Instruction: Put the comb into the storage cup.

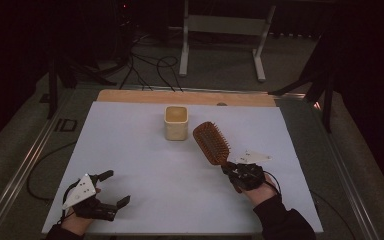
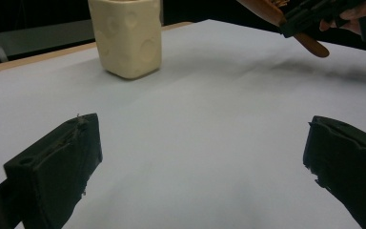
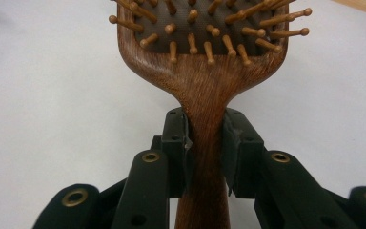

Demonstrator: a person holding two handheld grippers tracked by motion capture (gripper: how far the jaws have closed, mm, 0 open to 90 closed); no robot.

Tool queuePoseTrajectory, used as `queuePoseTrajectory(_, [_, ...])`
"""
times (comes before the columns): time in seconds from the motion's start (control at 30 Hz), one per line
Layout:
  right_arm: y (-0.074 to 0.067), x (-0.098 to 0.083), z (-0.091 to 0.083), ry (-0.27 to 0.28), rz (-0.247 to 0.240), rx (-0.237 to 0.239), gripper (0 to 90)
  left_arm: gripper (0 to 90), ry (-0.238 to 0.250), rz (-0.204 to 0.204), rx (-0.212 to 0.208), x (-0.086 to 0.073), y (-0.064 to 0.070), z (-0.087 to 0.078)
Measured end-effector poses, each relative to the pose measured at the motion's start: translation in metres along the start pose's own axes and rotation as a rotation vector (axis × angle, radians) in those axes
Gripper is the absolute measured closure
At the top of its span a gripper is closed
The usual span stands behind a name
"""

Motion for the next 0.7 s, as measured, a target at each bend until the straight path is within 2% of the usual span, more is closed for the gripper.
queuePoseTrajectory(0.13, [-0.001, 0.000, 0.001, 0.020, -0.008, -0.021, 73.1, 0.0, -0.001, 0.000, -0.001, 0.001, 0.001, 0.000])
queuePoseTrajectory(0.33, [-0.004, 0.003, -0.002, 0.068, -0.022, -0.021, 73.1, 0.0, -0.011, -0.005, -0.003, 0.002, 0.003, 0.002])
queuePoseTrajectory(0.53, [-0.009, 0.009, -0.008, 0.165, -0.042, 0.004, 73.1, 0.0, -0.025, -0.011, -0.008, 0.010, 0.007, 0.006])
queuePoseTrajectory(0.7, [-0.009, 0.009, -0.008, 0.160, -0.047, 0.002, 73.1, 0.1, -0.047, -0.022, -0.025, 0.024, 0.010, 0.011])
Point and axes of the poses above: each handheld gripper's, and its own axes: z roughly forward along the jaws, x roughly out of its top, y roughly to its right, the point moved 9 cm from there along z, roughly forward along the jaws, and after that the axes turned 12 degrees about x, right-handed, at the moved point
